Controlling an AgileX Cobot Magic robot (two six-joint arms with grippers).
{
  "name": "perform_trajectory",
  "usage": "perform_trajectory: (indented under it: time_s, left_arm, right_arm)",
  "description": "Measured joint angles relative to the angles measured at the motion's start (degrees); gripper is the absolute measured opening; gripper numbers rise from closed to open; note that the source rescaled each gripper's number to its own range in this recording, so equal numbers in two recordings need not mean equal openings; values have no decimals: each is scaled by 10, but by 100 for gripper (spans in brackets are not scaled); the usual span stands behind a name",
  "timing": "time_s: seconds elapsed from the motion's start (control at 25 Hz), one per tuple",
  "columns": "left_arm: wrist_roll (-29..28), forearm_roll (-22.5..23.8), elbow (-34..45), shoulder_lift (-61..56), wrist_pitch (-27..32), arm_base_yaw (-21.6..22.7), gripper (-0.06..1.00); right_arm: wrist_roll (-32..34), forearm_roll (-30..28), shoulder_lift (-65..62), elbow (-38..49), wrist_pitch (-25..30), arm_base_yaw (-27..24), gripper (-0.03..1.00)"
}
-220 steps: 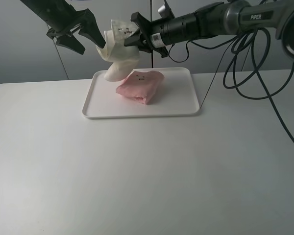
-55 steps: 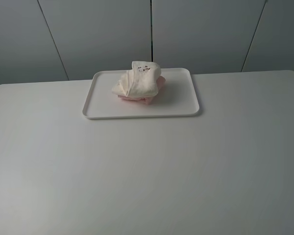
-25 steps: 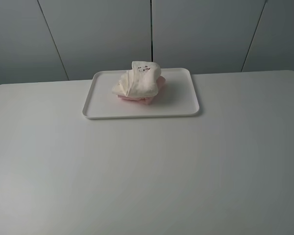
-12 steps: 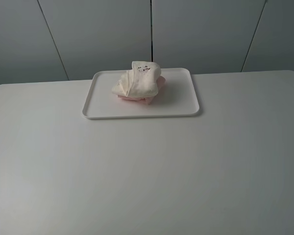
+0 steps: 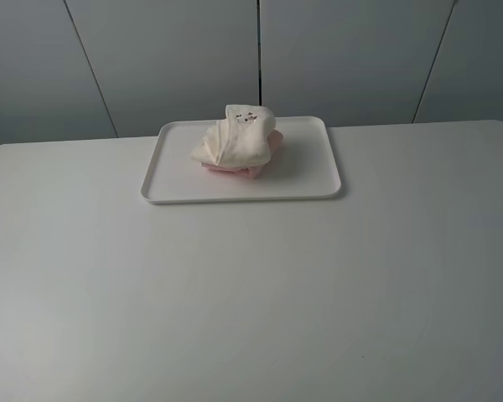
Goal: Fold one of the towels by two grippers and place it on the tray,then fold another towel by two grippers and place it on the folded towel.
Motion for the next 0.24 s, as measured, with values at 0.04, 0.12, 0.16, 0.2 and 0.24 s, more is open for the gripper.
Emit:
perform_trajectory:
  time_s: [0.04, 0.12, 0.16, 0.2, 0.24]
  left_arm:
    - [0, 0, 0, 0, 0, 0, 100]
    - [0, 0, 0, 0, 0, 0, 100]
    - [0, 0, 0, 0, 0, 0, 100]
    - [0, 0, 0, 0, 0, 0, 100]
    - [0, 0, 0, 0, 0, 0, 100]
  right_arm:
    - [0, 0, 0, 0, 0, 0, 99]
    - [0, 0, 0, 0, 0, 0, 99]
    - [0, 0, 0, 0, 0, 0, 99]
    - [0, 0, 0, 0, 0, 0, 99]
    - [0, 0, 0, 0, 0, 0, 99]
